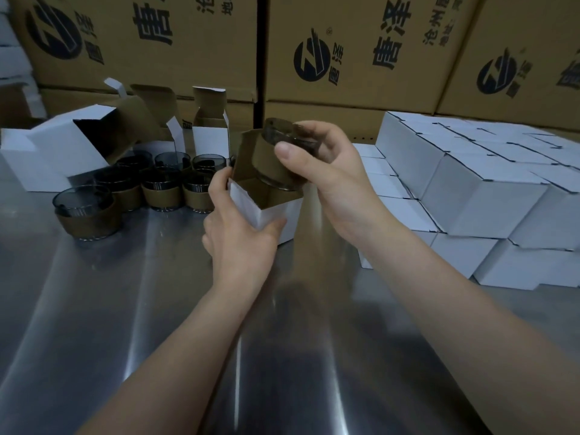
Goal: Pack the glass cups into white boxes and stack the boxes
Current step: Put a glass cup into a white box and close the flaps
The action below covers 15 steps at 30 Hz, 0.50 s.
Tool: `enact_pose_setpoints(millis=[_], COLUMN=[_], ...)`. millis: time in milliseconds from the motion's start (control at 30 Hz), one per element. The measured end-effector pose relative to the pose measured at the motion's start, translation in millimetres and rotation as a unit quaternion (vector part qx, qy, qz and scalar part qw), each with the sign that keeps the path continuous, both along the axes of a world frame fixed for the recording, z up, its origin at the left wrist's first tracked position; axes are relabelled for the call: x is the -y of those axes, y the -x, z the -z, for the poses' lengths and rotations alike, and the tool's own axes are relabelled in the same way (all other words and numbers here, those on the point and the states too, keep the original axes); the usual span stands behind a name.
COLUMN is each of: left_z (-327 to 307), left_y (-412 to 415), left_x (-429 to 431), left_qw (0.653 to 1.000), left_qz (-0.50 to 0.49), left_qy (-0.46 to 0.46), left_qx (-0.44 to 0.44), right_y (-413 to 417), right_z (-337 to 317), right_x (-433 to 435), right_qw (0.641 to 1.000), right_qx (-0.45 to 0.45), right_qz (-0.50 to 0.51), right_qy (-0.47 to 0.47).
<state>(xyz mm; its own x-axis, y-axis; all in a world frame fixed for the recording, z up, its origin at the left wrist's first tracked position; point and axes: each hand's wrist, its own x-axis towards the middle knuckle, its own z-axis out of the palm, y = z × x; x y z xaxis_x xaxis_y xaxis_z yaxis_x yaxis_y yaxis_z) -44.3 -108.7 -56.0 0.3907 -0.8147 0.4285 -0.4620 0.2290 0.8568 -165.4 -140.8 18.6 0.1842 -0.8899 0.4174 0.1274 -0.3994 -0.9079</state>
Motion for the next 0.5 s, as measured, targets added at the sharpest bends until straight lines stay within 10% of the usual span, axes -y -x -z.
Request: enact_pose_setpoints(millis=[500], left_z=[17.2], left_y=[0.6], left_x=[11.7], left_qw=[0.995], left_qz=[0.078], left_qy=[0.04], left_qx=[-0.047], right_y=[0.1], right_z=[-10.4], right_x=[-4.9], right_qw=[0.93], right_qx=[-0.317], right_qz=[0.177], right_qy=[0.052])
